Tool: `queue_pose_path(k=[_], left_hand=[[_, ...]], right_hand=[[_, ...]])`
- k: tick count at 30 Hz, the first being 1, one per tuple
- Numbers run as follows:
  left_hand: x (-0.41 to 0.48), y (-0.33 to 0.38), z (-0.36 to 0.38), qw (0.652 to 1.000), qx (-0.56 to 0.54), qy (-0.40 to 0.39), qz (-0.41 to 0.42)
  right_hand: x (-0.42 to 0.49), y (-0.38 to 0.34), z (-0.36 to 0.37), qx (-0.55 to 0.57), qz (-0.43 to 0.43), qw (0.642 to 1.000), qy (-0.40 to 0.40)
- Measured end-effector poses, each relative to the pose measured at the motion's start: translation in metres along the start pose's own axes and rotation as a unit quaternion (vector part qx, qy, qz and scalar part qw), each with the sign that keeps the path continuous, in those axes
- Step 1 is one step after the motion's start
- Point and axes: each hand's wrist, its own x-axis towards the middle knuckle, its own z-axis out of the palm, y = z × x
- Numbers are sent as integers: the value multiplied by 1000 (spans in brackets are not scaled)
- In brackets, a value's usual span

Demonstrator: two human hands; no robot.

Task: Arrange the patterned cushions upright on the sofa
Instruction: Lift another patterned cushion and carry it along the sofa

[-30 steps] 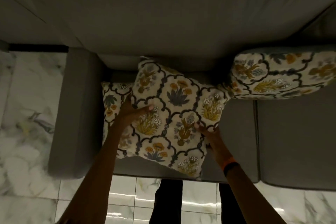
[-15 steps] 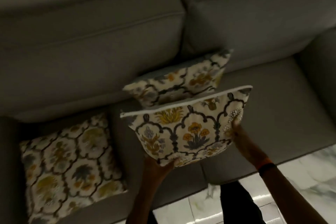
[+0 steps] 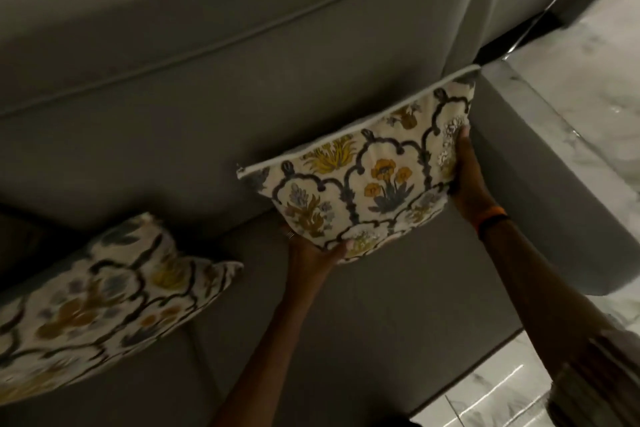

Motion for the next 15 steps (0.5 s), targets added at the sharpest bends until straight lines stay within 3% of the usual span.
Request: queue_pose_path(k=[8,15], left_hand=[[70,14,102,999,14,25,-23],[92,16,103,999,-1,31,-30]], right_hand=[[104,-12,-60,36,4,997,66],[122,19,-75,1,-3,992,122]])
